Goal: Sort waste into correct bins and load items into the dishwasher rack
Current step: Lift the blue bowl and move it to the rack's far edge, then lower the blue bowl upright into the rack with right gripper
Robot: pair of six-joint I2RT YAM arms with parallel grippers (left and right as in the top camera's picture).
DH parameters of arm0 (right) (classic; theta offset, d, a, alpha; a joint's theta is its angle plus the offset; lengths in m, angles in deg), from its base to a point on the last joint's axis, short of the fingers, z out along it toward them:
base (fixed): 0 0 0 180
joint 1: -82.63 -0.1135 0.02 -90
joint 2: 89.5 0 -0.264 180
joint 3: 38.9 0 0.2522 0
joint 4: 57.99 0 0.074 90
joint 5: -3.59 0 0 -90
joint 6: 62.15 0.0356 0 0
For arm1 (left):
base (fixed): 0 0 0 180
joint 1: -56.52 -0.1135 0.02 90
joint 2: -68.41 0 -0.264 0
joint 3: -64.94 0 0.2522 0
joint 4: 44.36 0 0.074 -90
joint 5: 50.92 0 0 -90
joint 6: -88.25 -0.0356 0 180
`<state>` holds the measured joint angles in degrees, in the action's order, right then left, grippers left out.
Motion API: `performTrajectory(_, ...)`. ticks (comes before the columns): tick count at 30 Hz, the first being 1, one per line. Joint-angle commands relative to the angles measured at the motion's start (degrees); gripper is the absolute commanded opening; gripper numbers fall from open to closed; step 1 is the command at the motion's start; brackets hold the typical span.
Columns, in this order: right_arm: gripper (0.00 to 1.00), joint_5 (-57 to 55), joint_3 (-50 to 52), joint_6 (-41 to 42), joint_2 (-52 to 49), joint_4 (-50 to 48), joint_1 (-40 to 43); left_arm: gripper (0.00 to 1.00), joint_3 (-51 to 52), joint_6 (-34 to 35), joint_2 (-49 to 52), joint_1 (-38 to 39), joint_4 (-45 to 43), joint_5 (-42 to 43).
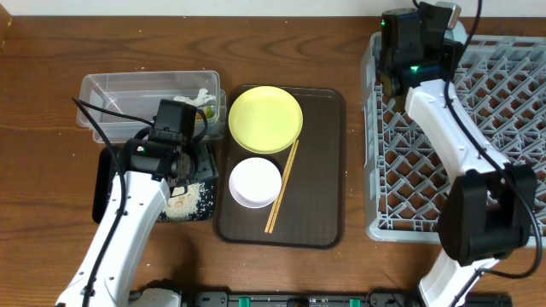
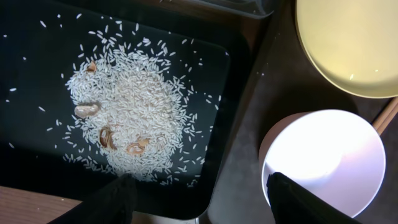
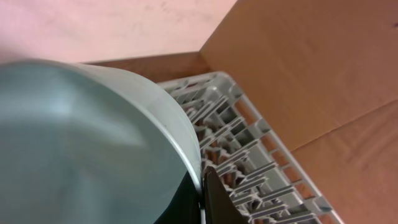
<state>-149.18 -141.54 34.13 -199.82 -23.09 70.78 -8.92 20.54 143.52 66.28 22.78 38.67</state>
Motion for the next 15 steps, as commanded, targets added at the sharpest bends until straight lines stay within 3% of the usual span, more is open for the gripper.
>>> performTrajectory(1, 0.01, 0.4, -0.3, 0.3, -3.2, -0.1, -0.2, 0.70, -0.1, 0.6, -0.2, -0.2, 0.1, -0.2)
performTrajectory(15, 0.01, 4.5, -0.3, 0.6, -6.1, 2.3, -3.6, 0.70, -0.1, 0.5, -0.2, -0.2, 0.1, -0.3)
